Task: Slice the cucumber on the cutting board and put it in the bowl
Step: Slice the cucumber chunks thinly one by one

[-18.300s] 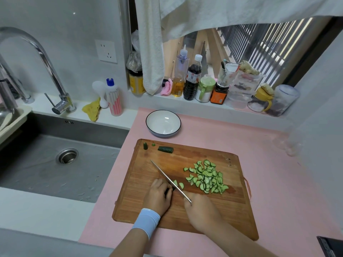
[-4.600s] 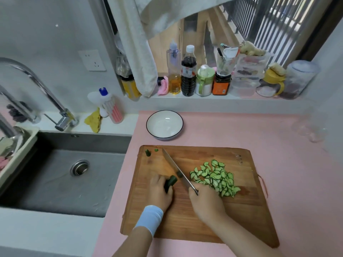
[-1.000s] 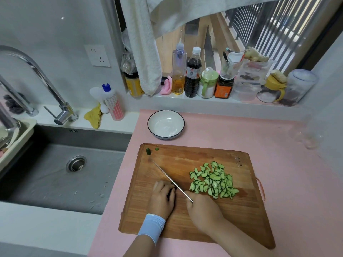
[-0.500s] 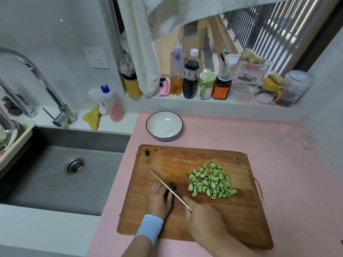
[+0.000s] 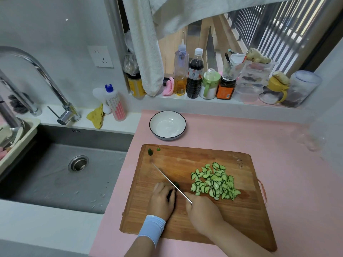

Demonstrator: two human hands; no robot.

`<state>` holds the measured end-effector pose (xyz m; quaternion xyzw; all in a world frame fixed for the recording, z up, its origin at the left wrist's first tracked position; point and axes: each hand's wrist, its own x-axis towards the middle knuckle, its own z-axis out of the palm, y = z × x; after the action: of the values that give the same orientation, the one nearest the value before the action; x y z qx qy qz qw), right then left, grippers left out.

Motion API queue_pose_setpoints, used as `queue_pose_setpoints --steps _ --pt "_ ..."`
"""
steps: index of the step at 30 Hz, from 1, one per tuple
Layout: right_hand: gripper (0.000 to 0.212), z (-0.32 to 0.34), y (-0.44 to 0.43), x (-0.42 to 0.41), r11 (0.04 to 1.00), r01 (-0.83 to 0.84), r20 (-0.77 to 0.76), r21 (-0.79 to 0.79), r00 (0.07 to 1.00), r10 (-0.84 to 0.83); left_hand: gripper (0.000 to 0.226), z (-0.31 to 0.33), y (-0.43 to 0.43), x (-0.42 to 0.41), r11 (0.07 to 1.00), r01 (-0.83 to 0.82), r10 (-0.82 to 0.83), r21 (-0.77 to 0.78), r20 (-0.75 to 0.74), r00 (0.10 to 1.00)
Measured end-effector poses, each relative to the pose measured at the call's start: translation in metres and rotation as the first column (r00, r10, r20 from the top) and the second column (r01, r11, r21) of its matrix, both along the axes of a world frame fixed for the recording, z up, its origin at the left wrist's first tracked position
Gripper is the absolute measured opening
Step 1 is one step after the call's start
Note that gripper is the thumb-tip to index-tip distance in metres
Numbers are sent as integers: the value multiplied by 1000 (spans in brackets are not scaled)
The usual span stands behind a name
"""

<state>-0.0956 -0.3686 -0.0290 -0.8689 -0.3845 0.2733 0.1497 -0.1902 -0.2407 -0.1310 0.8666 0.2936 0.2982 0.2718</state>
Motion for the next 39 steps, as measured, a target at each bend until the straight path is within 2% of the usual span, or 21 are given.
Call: queue_pose_setpoints --steps 3,7,9,19,23,32,39 --pt "41 0 -1 0 1000 -9 -1 2 1000 9 13 1 -2 -1 1000 -5 5 20 -7 1000" --pt "44 -1 -1 -4 1000 6 19 5 1000 -6 2 0 -1 -1 1000 -14 14 27 -2 1000" --pt "43 -1 -3 -7 1000 10 43 16 999 -11 9 -2 -1 -2 1000 -16 16 12 -8 1000" --pt "47 12 -20 -17 1000 -8 112 12 994 6 12 7 -3 -2 1000 0 0 -7 49 999" --pt "47 12 -18 -18 1000 -12 93 3 996 12 21 5 -3 -2 1000 0 1 -27 28 1000" --pt "41 8 -3 -9 1000 11 -4 23 1000 -11 15 3 -3 -3 1000 -11 11 -7 -4 1000" --pt "41 6 -1 -9 1000 9 -2 6 1000 -9 12 3 -3 -4 1000 -17 17 14 -4 1000"
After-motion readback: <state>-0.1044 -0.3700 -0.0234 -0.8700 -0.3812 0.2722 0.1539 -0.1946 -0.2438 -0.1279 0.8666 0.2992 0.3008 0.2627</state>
